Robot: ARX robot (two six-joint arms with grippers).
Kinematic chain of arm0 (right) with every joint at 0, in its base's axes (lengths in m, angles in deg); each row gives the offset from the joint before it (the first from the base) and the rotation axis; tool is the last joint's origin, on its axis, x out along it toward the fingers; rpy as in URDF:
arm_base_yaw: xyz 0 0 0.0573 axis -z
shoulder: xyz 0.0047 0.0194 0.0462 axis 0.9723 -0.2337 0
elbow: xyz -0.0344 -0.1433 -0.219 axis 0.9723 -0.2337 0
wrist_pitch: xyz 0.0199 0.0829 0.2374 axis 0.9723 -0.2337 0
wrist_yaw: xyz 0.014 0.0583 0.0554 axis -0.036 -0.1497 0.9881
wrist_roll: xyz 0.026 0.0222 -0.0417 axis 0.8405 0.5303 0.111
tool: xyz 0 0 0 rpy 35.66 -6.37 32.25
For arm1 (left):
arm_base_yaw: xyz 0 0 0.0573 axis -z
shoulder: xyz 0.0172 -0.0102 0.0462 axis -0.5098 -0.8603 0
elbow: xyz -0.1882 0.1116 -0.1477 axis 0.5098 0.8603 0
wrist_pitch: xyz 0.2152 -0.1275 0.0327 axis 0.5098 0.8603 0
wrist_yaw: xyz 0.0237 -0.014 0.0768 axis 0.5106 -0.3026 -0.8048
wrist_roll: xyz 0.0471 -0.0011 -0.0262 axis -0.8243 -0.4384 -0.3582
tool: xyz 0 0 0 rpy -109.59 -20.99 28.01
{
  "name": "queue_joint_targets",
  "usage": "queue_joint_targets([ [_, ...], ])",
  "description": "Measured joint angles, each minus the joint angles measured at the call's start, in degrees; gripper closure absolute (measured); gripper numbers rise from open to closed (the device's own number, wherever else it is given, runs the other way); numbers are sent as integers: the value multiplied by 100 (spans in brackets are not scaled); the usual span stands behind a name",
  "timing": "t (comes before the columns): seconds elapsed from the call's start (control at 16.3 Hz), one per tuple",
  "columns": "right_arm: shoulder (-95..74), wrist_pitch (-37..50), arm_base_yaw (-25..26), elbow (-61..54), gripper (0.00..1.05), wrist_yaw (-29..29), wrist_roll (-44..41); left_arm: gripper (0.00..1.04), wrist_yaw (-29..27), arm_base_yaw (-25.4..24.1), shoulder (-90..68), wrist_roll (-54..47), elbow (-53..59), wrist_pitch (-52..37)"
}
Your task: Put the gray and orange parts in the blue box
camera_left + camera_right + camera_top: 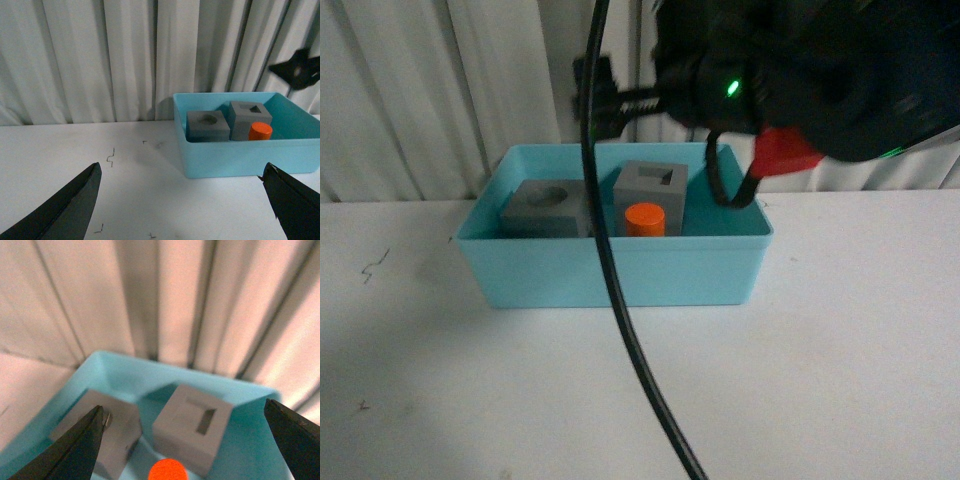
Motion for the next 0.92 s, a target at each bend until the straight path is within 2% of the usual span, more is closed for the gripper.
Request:
queue_joint_targets([
  [0.12, 1488, 297, 251, -1274, 6, -365, 129, 7, 0, 0, 0, 0, 0, 0],
  [0.25, 3161, -2, 522, -3012, 6, -898, 487, 7, 0, 0, 0, 0, 0, 0],
  [0.37, 4736, -957, 535, -4572, 6, -1563, 953, 7, 0, 0, 0, 0, 0, 0],
  [0.49, 6509, -2564, 111, -5687, 6, -2385, 1941, 7, 0, 0, 0, 0, 0, 0],
  [0.55, 6944, -3062, -61, -5906, 6, -2540, 2286, 7, 2, 0, 0, 0, 0, 0],
  [0.62, 6992, -3071, -50, -5908, 6, -2623, 2481, 7, 2, 0, 0, 0, 0, -2],
  [0.68, 6850, -1963, 50, -6151, 11, -2494, 2332, 7, -2, 0, 0, 0, 0, -2],
  [0.74, 6933, -424, 275, -6780, 23, -2035, 1663, 7, -11, 0, 0, 0, 0, 0],
  [0.8, 7226, 330, 533, -7274, 34, -1814, 1060, 7, -9, 0, 0, 0, 0, 4],
  [0.86, 7626, 728, 820, -7423, 47, -1602, 577, 7, 2, 0, 0, 0, 0, 2],
  [0.92, 7967, 616, 1005, -7418, 58, -1399, 352, 7, 0, 0, 0, 0, 0, 0],
])
